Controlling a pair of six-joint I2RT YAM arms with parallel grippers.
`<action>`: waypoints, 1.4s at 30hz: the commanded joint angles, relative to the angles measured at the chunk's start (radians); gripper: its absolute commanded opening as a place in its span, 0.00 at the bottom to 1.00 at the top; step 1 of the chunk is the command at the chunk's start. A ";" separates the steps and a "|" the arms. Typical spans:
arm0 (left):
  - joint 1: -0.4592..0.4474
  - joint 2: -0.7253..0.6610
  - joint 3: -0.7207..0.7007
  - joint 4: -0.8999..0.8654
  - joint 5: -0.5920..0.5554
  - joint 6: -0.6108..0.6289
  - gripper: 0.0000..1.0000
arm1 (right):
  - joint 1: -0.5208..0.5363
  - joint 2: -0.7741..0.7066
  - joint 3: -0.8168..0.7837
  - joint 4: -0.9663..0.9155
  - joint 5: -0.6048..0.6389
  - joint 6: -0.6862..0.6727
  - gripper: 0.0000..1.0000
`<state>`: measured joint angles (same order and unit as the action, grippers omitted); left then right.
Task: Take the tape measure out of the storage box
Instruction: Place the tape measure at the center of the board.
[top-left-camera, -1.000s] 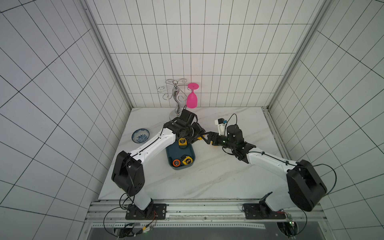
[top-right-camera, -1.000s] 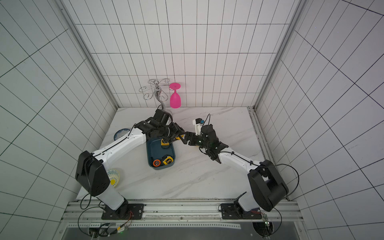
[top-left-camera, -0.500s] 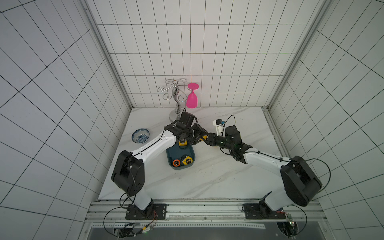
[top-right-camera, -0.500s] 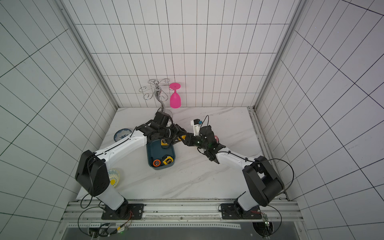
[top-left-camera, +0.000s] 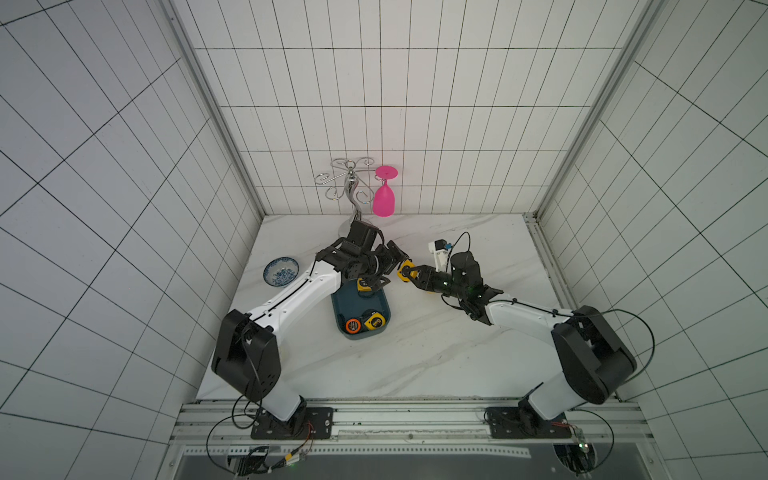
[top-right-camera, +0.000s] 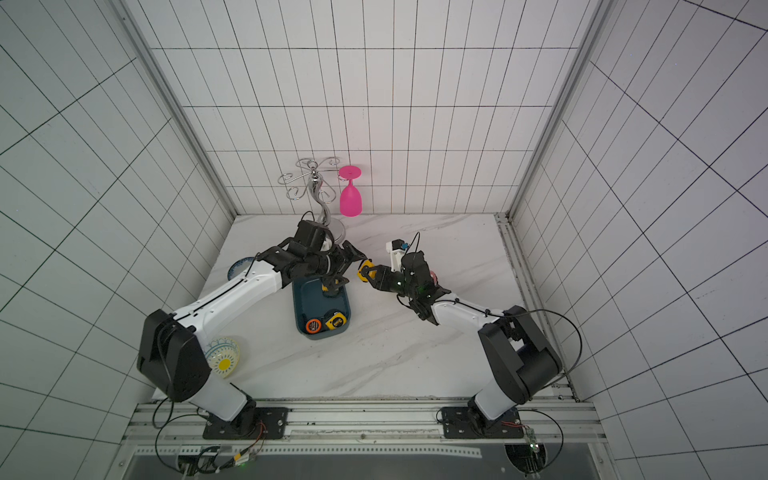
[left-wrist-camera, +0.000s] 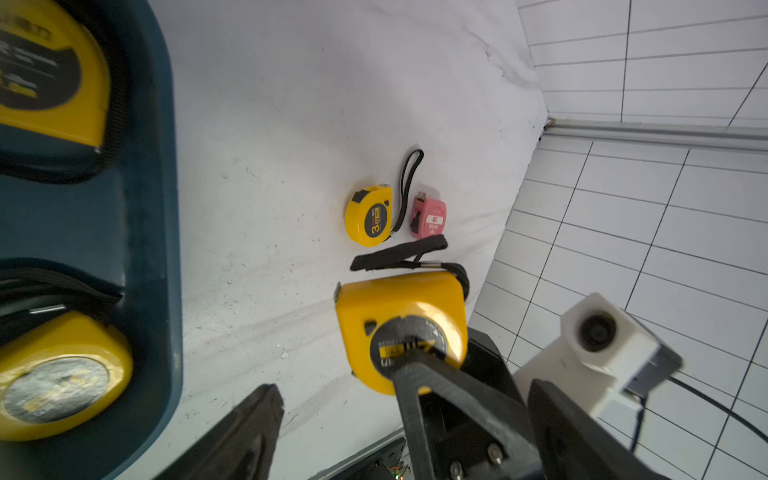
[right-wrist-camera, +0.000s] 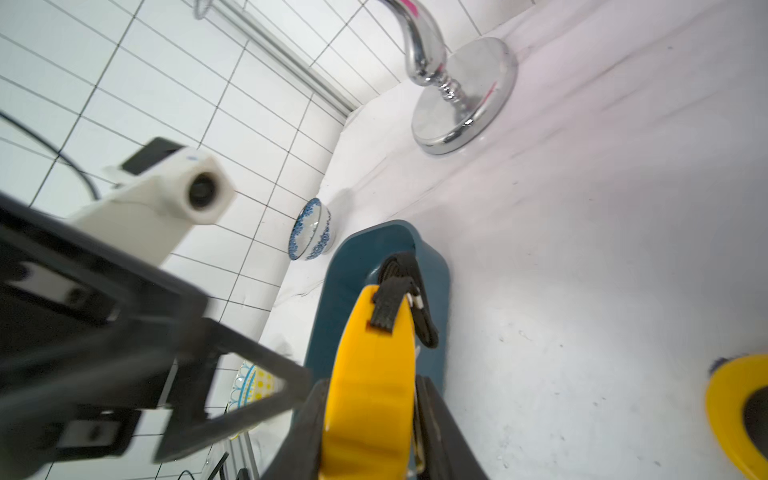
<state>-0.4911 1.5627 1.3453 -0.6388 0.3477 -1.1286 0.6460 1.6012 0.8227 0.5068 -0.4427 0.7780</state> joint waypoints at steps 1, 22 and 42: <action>0.043 -0.037 0.040 -0.154 -0.117 0.191 0.98 | -0.044 0.067 -0.004 0.060 -0.070 0.074 0.18; 0.151 0.004 -0.077 -0.216 -0.214 0.365 0.98 | -0.089 0.361 0.202 -0.124 -0.165 0.184 0.25; 0.151 0.077 -0.054 -0.234 -0.260 0.418 0.97 | -0.080 0.275 0.188 -0.396 -0.111 0.090 0.71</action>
<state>-0.3439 1.6176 1.2743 -0.8700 0.1188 -0.7422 0.5625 1.9247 1.0267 0.1955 -0.5823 0.9009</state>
